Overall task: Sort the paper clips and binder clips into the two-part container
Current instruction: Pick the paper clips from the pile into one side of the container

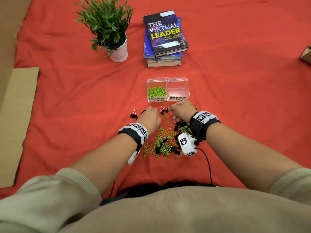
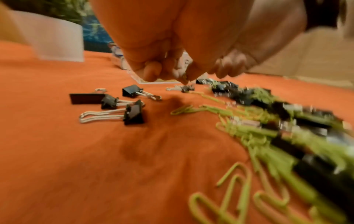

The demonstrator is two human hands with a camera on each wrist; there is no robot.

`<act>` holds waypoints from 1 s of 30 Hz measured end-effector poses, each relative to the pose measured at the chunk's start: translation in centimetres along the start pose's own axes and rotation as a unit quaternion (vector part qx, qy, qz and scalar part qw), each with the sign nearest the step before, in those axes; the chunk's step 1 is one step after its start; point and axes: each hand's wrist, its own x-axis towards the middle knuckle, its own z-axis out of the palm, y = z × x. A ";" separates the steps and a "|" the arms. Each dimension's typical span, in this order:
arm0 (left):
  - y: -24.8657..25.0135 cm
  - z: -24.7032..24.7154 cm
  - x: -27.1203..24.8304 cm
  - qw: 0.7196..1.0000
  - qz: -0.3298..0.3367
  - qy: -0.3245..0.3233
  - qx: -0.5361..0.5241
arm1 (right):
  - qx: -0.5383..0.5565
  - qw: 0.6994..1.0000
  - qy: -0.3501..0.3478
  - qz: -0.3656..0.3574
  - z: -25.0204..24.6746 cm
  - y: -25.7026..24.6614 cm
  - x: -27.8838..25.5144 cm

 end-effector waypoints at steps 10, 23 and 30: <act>-2.8 -1.8 -1.0 0.943 -0.104 0.023 -0.315 | -0.442 0.882 0.031 -0.163 3.8 0.8 0.5; -1.6 -1.9 -0.9 0.889 -0.199 -0.032 -0.410 | -0.028 0.999 -0.039 -0.019 0.2 0.0 -0.7; -2.0 0.3 -1.9 0.997 -0.034 -0.055 -0.031 | -0.306 0.950 0.010 -0.065 2.0 0.6 -0.5</act>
